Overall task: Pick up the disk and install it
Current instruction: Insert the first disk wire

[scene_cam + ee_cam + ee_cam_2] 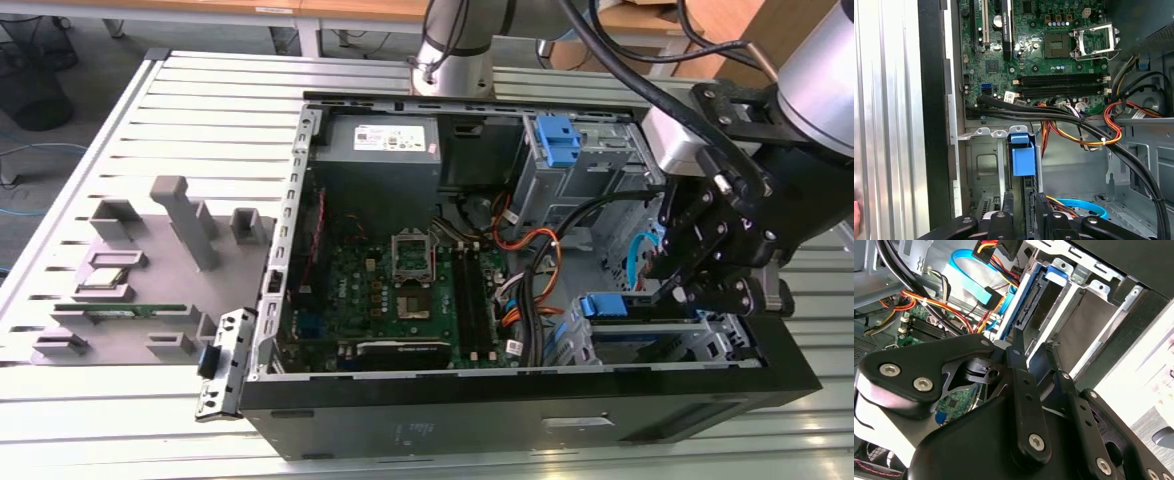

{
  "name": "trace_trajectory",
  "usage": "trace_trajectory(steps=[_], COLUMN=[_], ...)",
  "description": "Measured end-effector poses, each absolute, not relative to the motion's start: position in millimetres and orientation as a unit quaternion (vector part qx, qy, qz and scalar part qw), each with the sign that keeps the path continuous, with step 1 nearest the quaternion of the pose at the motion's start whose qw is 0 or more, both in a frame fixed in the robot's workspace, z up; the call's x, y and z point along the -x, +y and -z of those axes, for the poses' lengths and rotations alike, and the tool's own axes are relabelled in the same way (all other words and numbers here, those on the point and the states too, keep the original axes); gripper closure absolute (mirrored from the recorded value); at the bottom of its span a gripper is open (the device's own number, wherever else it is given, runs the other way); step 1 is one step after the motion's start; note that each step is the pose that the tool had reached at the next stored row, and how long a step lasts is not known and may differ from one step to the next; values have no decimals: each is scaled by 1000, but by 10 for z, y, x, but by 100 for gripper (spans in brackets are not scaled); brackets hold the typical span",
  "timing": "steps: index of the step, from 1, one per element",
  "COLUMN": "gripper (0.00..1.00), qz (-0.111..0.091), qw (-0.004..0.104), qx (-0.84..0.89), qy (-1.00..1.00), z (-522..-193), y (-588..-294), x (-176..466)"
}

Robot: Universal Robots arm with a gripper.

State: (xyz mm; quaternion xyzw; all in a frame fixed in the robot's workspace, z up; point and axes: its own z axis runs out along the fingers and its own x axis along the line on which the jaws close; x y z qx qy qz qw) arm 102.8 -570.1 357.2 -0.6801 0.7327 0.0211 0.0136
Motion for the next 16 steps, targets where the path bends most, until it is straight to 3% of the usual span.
trace_trajectory(steps=[16], gripper=[68], qz=[-25], qw=[17], qx=[680], qy=[733], z=[-3608], y=[-5545], x=[-1027])
